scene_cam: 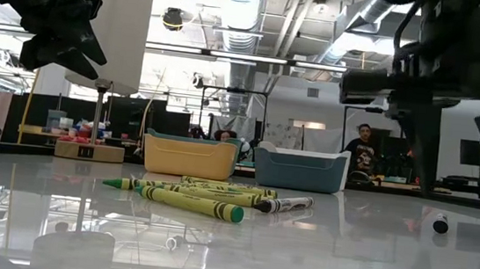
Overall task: Sort crayons
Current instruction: Put the black crayon into the blue bin
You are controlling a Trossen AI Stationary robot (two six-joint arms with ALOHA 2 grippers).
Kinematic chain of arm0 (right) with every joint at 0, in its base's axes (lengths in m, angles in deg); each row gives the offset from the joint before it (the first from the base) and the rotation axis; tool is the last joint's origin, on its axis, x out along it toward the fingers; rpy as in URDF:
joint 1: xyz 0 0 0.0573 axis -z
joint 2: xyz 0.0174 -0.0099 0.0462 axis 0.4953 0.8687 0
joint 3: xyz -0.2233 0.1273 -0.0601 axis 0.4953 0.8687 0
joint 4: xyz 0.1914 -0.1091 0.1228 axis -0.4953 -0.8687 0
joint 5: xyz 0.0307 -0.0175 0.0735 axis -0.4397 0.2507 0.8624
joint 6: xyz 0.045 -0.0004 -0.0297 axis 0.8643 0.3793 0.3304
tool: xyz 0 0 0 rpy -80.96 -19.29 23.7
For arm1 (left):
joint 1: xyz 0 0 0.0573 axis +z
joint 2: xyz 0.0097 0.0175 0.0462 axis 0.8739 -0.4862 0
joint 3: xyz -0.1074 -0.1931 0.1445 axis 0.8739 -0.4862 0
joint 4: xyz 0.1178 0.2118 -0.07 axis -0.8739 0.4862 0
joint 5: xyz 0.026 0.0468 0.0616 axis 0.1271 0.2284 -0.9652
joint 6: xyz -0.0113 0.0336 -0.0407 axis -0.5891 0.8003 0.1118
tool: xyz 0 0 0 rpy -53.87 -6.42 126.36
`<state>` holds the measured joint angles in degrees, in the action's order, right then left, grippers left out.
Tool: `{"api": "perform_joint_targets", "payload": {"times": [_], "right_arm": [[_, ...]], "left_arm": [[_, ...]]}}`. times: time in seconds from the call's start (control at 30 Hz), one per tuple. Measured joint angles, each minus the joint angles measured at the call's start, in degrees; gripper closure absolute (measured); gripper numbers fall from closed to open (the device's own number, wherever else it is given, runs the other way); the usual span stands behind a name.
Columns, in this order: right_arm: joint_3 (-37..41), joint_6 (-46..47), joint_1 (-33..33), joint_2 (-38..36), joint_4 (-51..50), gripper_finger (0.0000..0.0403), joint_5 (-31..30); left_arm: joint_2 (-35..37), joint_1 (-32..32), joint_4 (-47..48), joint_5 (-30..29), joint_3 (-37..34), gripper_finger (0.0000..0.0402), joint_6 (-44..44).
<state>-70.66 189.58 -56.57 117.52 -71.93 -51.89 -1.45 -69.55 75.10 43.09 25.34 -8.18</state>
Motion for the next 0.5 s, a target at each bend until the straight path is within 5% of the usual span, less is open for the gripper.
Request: {"api": "perform_joint_targets", "payload": {"times": [0.5], "right_arm": [[4.1,-0.5,2.2,0.0,6.2,0.0238,1.0]], "left_arm": [[0.0,0.0,0.0,-0.2,0.0,0.0242,0.7]]}}
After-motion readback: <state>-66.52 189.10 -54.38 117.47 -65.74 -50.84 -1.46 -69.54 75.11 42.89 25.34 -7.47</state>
